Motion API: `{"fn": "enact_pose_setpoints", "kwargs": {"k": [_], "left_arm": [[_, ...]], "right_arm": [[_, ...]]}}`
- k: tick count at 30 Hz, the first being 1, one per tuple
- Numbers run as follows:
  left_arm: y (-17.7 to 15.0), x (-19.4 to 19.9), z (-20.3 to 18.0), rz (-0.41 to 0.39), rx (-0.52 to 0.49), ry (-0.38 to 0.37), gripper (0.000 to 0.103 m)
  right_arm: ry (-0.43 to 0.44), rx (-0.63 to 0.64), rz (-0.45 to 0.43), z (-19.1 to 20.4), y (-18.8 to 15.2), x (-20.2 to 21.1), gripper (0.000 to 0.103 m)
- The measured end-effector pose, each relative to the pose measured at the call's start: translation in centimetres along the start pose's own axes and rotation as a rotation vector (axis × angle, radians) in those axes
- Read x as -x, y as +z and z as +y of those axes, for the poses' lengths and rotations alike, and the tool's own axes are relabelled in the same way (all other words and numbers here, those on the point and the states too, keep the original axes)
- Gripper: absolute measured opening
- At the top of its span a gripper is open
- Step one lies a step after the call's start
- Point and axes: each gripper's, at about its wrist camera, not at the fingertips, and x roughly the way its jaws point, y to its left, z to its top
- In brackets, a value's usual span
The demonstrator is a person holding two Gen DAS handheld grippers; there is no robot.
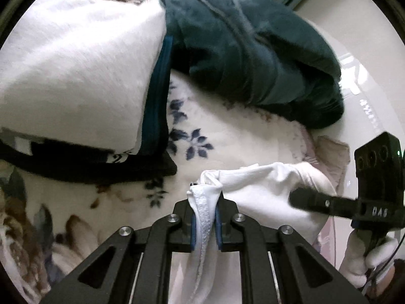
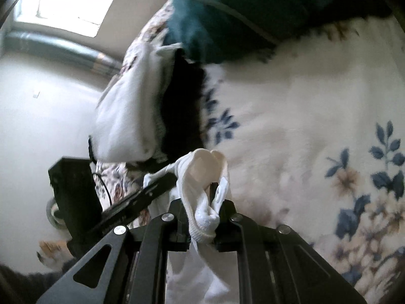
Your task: Fold small clothes
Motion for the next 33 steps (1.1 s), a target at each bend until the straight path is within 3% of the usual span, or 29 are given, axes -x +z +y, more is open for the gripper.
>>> {"fn": "enact_pose_setpoints", "kwargs": {"k": [6, 10, 13, 15, 17, 19, 21, 24, 26, 30, 33], "left_arm": [[-2.3, 3.8, -1.9, -0.036, -0.028, -0.016, 0.009], [-5.4, 7.0, -2.5, -0.023, -0.026, -0.033, 0.009], [-9.6, 8.9, -1.9, 0.048, 0.001, -0.033, 0.010], [-12.6, 9.4, -0.9, 0.125, 0.033, -0.029, 0.016], [-15.4, 9.8, 0.2, 0.210, 0.054, -0.011, 0.023], [-18.8, 10.5, 2.2, 0.314, 0.097, 0.033, 0.023], [-20.6, 11.4, 4.0, 0.373, 0.159, 0.061, 0.023], [-20.9, 12.3, 5.7, 0.401, 0.212, 0.090, 0.023], [-19.7, 12.2, 5.6, 0.384, 0.210, 0.084, 0.023], [-16.3, 9.6, 3.5, 0.332, 0.131, 0.055, 0.023], [-14.7, 6.5, 1.2, 0.325, 0.038, 0.045, 0.023]], "right_arm": [[-0.001, 0.098, -0.029, 4.2, -4.1, 3.0, 0.013], [-0.011, 0.166, -0.022, 6.8, -8.4, 4.5, 0.013], [-0.011, 0.191, 0.014, 7.9, -12.6, 5.0, 0.013], [-0.005, 0.184, 0.057, 8.1, -15.5, 4.7, 0.014], [0.007, 0.183, 0.167, 8.0, -19.2, 3.5, 0.018], [-0.020, 0.170, 0.272, 7.5, -22.2, 2.2, 0.034], [-0.015, 0.153, 0.375, 6.8, -25.4, 1.0, 0.065], [-0.020, 0.066, 0.446, 5.4, -28.4, 1.0, 0.070], [-0.014, -0.001, 0.423, 4.5, -29.2, 2.1, 0.070], [-0.035, -0.250, 0.253, 1.2, -29.3, 4.7, 0.070], [-0.060, -0.334, 0.129, 0.5, -29.1, 4.7, 0.069]]}}
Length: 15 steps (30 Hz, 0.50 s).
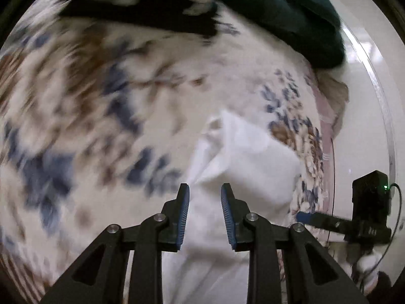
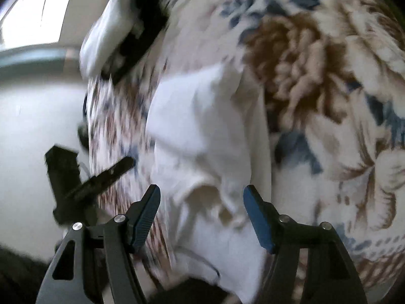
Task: Fold small clothes
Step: 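Fold the hem up toward the collar with both tools and release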
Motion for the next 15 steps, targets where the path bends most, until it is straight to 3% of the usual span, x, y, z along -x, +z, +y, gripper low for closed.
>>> {"fn": "enact_pose_setpoints", "kwargs": {"k": [3, 6, 8, 12, 14, 15], "left_arm": [[0.3, -2.6, -2.2, 0.027, -0.120, 0.023, 0.023], [-2.6, -4.5, -2.5, 0.116, -0.185, 0.057, 0.023], [-5.3, -4.9, -1.6, 0.177, -0.200, 0.092, 0.023], [-9.5, -4.1, 0.1, 0.275, -0.198, 0.125, 0.023], [-10.1, -3.5, 0.5, 0.304, -0.185, 0.113, 0.023], [-10.1, -2.9, 0.7, 0.296, -0.183, 0.121, 0.023]], "right_arm": [[-0.001, 0.032, -0.075, 1.6, -0.2, -0.9, 0.058], [-0.003, 0.048, -0.096, 2.6, -1.2, -2.4, 0.050], [-0.067, 0.032, -0.053, 2.4, -2.3, -3.8, 0.044], [-0.115, -0.004, 0.114, 0.4, -6.5, -6.4, 0.044], [-0.132, -0.003, 0.167, -0.1, -7.9, -6.4, 0.044], [-0.116, -0.001, 0.153, 0.1, -8.4, -5.6, 0.044]]}}
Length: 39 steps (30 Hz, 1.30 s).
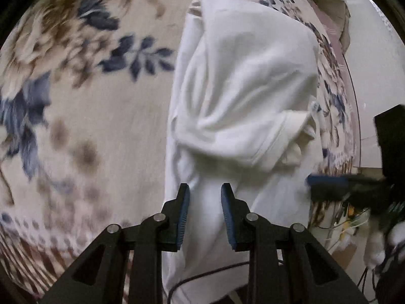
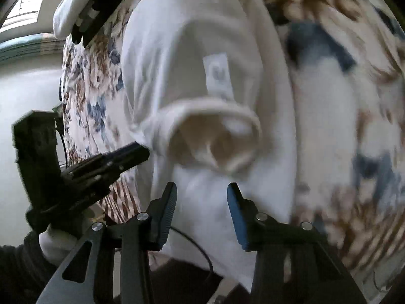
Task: Fold small clothes
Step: 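Fold the hem up toward the collar with both tools and release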
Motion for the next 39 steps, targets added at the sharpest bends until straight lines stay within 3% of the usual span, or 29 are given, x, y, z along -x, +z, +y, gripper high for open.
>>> {"fn": "enact_pose_setpoints", "kwargs": {"k": [3, 6, 8, 10, 13, 17, 18, 20, 23, 27, 29, 30, 31, 32, 34, 35, 37, 39], "left_arm": [[0.8, 2.1, -0.1, -0.062, -0.017, 0.019, 0.023], [2.4, 3.9, 0.0, -0.139, -0.007, -0.012, 0.023], [3.8, 4.2, 0.1, -0.175, 0.006, -0.039, 0.023], [4.9, 3.4, 0.1, -0.211, 0.015, -0.074, 0.023], [4.8, 1.1, -0.1, -0.161, 0.030, -0.091, 0.023], [1.1, -0.8, 0.1, -0.031, 0.035, -0.084, 0.023], [0.4, -0.4, 0.5, -0.022, 0.038, -0.076, 0.023], [0.0, 1.0, 0.9, -0.040, 0.050, -0.082, 0.023], [2.4, 3.7, 1.1, -0.131, 0.059, -0.094, 0.023], [8.5, 4.1, 1.5, -0.200, 0.089, -0.149, 0.023], [12.0, 2.9, 1.7, -0.205, 0.111, -0.202, 0.023], [13.5, 1.8, 1.8, -0.187, 0.133, -0.250, 0.023], [15.1, 0.0, 2.3, -0.140, 0.189, -0.344, 0.023], [15.7, -0.8, 2.6, -0.116, 0.210, -0.364, 0.023], [16.7, -1.3, 2.4, -0.176, 0.211, -0.326, 0.017], [16.9, -0.9, 1.9, -0.211, 0.185, -0.281, 0.005], [17.4, -0.5, 1.8, -0.238, 0.175, -0.256, 0.005], [17.7, -0.7, 2.3, -0.219, 0.193, -0.217, 0.006]], "right_arm": [[0.048, -0.015, -0.097, 0.3, 0.0, 3.0, 0.044], [0.119, -0.003, -0.233, 1.6, 1.8, 5.3, 0.044], [0.101, 0.025, -0.247, 2.6, 4.0, 4.7, 0.044], [0.076, 0.013, -0.227, 2.7, 5.3, 2.6, 0.044], [0.014, 0.001, -0.150, 3.1, 5.6, -0.3, 0.044], [-0.022, -0.002, -0.017, 1.7, 1.4, -2.9, 0.044], [-0.037, -0.018, 0.036, 1.2, 0.3, -3.5, 0.044], [-0.044, -0.041, 0.047, 0.6, -0.5, -3.3, 0.044], [-0.009, -0.085, -0.075, 0.0, -0.4, 0.6, 0.044], [0.096, -0.160, -0.307, -0.6, 3.9, 5.9, 0.061], [0.117, -0.182, -0.346, -1.1, 7.2, 6.3, 0.061], [0.147, -0.214, -0.348, -1.8, 9.2, 5.9, 0.061], [0.180, -0.243, -0.341, -2.4, 10.2, 5.6, 0.061], [0.225, -0.291, -0.328, -2.6, 11.6, 4.6, 0.061], [0.337, -0.396, -0.329, -4.2, 13.1, 3.8, 0.036], [0.337, -0.407, -0.338, -4.1, 13.5, 3.5, 0.013], [0.317, -0.389, -0.386, -3.9, 14.2, 4.3, 0.011], [0.214, -0.345, -0.420, -3.4, 15.2, 4.8, 0.011]]}}
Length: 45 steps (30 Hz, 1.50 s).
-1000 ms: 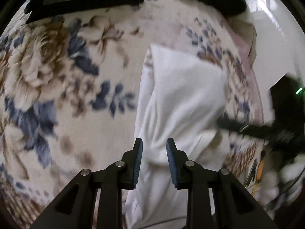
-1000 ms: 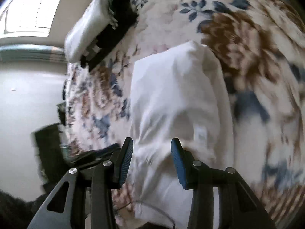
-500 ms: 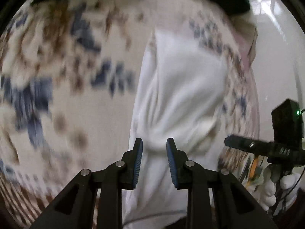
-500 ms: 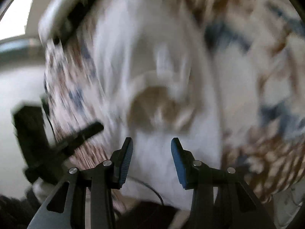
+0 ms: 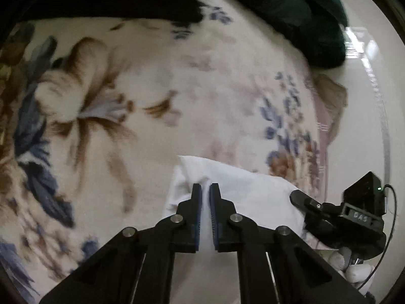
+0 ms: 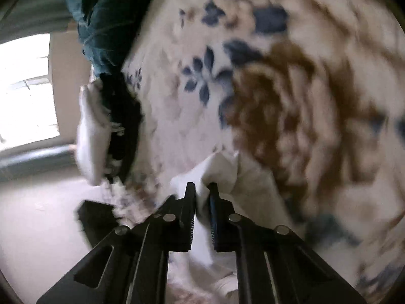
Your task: Fold small clothes
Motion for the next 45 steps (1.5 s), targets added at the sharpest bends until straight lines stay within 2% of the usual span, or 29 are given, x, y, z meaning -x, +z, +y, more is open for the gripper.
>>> {"fn": "enact_pose_setpoints", "kwargs": {"k": [2, 4, 5, 6, 9, 11, 13, 16, 18, 21, 23, 26, 29, 30, 33, 34, 36, 40, 45], "left_arm": [[-0.1, 0.7, 0.6, 0.005, 0.010, 0.018, 0.007], [-0.6, 2.1, 0.2, -0.012, -0.010, 0.038, 0.013], [-1.1, 2.8, -0.1, -0.022, -0.030, 0.048, 0.022], [-2.1, 3.9, -1.1, -0.041, -0.065, 0.062, 0.022], [-4.5, 4.9, -3.4, -0.051, -0.150, 0.064, 0.022], [-6.6, 4.4, -4.7, -0.031, -0.205, 0.093, 0.023], [-8.2, 3.3, -5.1, 0.000, -0.251, 0.155, 0.023], [-10.8, 1.4, -4.3, 0.092, -0.276, 0.222, 0.023], [-12.6, 1.4, -3.0, 0.132, -0.282, 0.239, 0.023], [-14.7, 1.9, -1.2, 0.191, -0.265, 0.283, 0.023], [-15.3, 2.8, -0.2, 0.202, -0.215, 0.266, 0.023], [-15.2, 4.6, 0.6, 0.173, -0.155, 0.257, 0.023], [-14.8, 5.7, 1.0, 0.144, -0.085, 0.227, 0.023], [-14.6, 6.2, 1.3, 0.137, -0.064, 0.211, 0.023], [-14.3, 6.0, 0.6, 0.118, -0.051, 0.207, 0.023], [-14.3, 5.8, 0.5, 0.118, -0.046, 0.203, 0.023], [-14.4, 6.0, 0.7, 0.120, -0.029, 0.190, 0.023], [-14.9, 6.5, 1.3, 0.128, -0.001, 0.172, 0.023], [-15.3, 7.0, 2.4, 0.131, 0.037, 0.177, 0.023]], "right_arm": [[-0.114, 0.072, 0.004, 0.4, 1.1, -0.6, 0.012], [-0.127, 0.064, 0.075, 0.2, 1.4, -1.6, 0.025], [-0.134, 0.054, 0.090, 0.2, 1.2, -1.1, 0.039], [-0.126, 0.048, 0.069, 0.1, 0.7, 0.3, 0.040], [-0.089, 0.052, 0.029, -0.3, -1.4, 3.4, 0.040], [-0.147, 0.096, 0.011, -0.4, -3.2, 4.6, 0.040], [-0.237, 0.164, 0.024, -0.7, -5.0, 4.1, 0.040], [-0.335, 0.205, 0.116, -2.5, -7.1, 2.5, 0.040], [-0.393, 0.217, 0.191, -3.1, -9.2, 1.0, 0.039], [-0.430, 0.238, 0.290, -4.0, -12.4, 0.6, 0.039], [-0.442, 0.230, 0.323, -4.4, -13.9, 1.2, 0.040], [-0.362, 0.212, 0.209, -3.4, -13.5, 3.9, 0.040], [-0.134, -0.048, 0.146, -4.5, -11.4, 5.3, 0.040], [-0.029, -0.161, 0.118, -5.1, -10.5, 5.3, 0.040], [0.068, -0.289, 0.095, -5.5, -8.8, 3.8, 0.040], [0.067, -0.300, 0.088, -5.4, -8.6, 3.5, 0.038], [0.003, -0.301, 0.067, -5.0, -8.4, 2.7, 0.001], [-0.080, -0.288, 0.097, -4.4, -10.5, 1.6, 0.000], [-0.120, -0.245, 0.158, -4.4, -13.7, 1.3, 0.000]]}}
